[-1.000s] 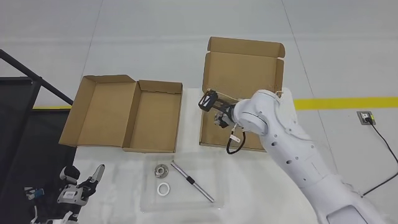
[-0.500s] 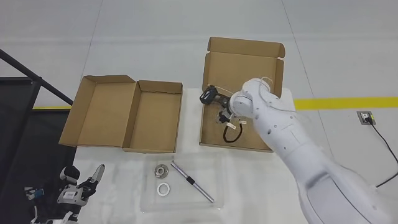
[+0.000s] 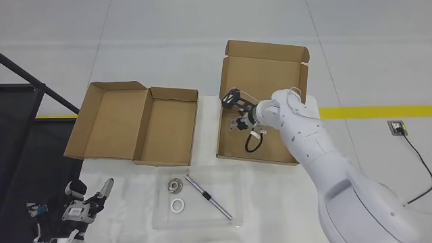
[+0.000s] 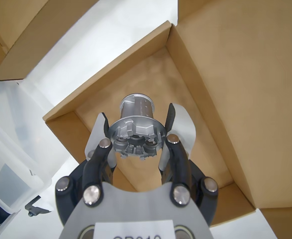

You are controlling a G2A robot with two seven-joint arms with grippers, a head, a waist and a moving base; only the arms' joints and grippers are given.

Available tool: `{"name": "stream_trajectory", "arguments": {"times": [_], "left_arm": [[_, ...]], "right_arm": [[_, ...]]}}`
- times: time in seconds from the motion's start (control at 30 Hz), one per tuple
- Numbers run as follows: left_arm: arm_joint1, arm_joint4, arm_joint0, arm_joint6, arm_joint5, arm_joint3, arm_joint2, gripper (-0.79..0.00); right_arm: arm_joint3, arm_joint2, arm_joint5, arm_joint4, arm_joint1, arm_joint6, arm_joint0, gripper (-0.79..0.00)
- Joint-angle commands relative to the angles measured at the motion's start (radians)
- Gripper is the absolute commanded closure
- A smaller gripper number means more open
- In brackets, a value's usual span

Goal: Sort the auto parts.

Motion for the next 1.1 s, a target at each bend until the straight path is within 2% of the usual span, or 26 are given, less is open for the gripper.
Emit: {"name": "stream_trajectory", "arguments": {"times": [0.0,0.23,0.5,0.53,0.57,0.6,0.7,1.07], "left_arm": [[0.000,0.000,0.000,0.000,0.000,0.000,0.000,-0.785],[0.000,0.000,0.000,0.000,0.000,0.000,0.000,-0.785],[0.000,0.000,0.000,0.000,0.000,0.000,0.000,-0.785],[0.000,0.000,0.000,0.000,0.000,0.000,0.000,-0.785],[0.000,0.000,0.000,0.000,0.000,0.000,0.000,-0.785],[0.000,0.000,0.000,0.000,0.000,0.000,0.000,-0.785],[0.000,0.000,0.000,0.000,0.000,0.000,0.000,-0.785],[0.000,0.000,0.000,0.000,0.000,0.000,0.000,-0.785]], "right_arm": [[0.015,-0.003,-0.011,-0.017,0.006,-0.022,-0.001,0.000],[-0.034,-0.029,0.120,-0.057,-0.022,0.115,-0.023,0.000],[-0.021,-0.040,0.139,-0.059,-0.054,0.201,-0.016,0.000],[-0.016,-0.040,0.139,-0.058,-0.057,0.202,-0.015,-0.259],[-0.011,-0.039,0.138,-0.055,-0.060,0.202,-0.014,-0.385],[-0.006,-0.039,0.132,-0.053,-0.062,0.201,-0.014,-0.711],[0.009,-0.039,0.124,-0.054,-0.067,0.190,-0.012,-0.785],[0.017,-0.041,0.098,-0.081,-0.072,0.117,-0.003,-0.785]]}}
